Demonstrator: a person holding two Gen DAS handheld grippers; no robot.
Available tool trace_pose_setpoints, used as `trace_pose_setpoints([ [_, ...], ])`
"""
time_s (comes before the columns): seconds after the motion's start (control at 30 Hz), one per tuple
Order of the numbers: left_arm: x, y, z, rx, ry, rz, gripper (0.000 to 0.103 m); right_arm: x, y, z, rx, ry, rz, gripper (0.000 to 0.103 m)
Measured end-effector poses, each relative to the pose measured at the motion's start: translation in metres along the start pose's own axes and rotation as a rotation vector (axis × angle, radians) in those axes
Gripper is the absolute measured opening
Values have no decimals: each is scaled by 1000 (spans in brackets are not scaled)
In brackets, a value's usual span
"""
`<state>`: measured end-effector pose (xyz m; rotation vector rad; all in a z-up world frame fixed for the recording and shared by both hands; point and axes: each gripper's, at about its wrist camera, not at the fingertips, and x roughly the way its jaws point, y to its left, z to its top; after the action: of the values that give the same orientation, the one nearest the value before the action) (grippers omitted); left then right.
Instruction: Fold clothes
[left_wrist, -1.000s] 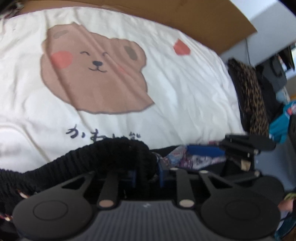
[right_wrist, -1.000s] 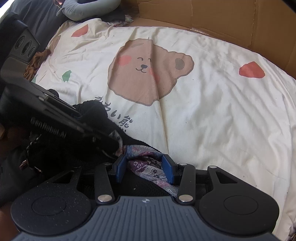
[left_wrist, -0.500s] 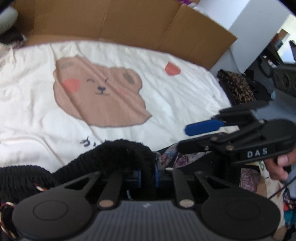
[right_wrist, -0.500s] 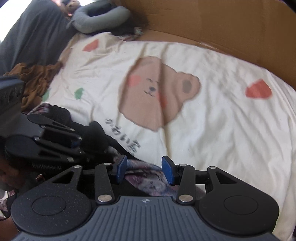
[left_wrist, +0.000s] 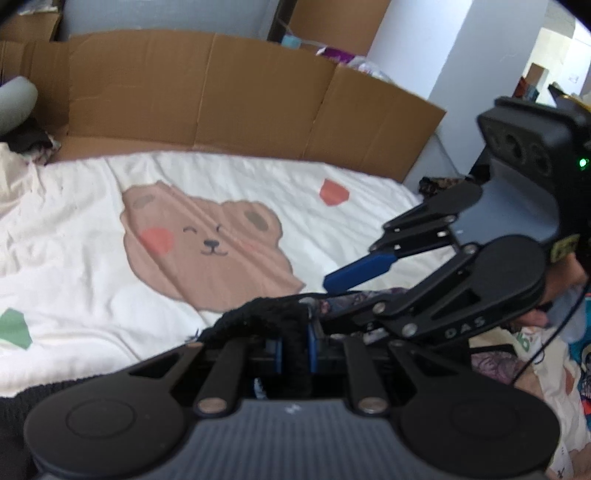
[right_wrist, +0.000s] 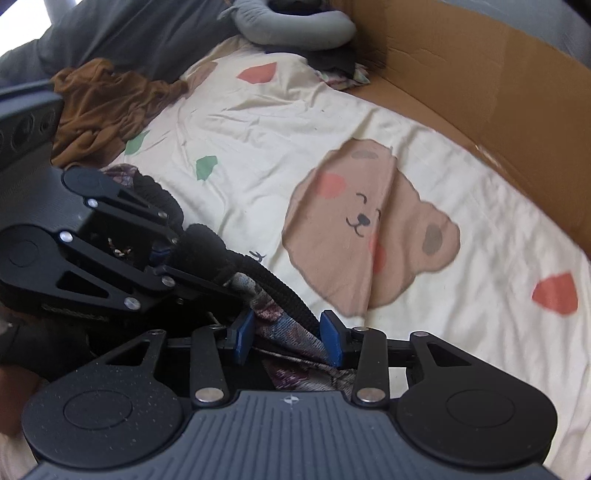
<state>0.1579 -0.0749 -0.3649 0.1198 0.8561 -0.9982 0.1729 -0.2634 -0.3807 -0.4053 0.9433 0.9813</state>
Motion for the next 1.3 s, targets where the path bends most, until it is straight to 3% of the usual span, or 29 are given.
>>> trace_pose_setpoints([
  [0.43,-8,-10,-5,173,-16,-5,13,0,26,23,-371,19,17,44],
  [0.6,-9,-8,-6,179,-12,-17,12,9,34,25,-463,51,52,32],
  [1.1,-12,-13,-12,289,11,-71,12,14,48,16,-610,86,58,32],
  [1.13,-13,-11,-12,277,10,-69,12,14,48,15,-611,88,64,31],
  [1.23,-13,-6,-11,232,7,-64,12,13,44,14,-576,79,88,2],
  [1.3,-12,-4,-9,211,6,-59,13,12,41,12,-545,67,83,1],
])
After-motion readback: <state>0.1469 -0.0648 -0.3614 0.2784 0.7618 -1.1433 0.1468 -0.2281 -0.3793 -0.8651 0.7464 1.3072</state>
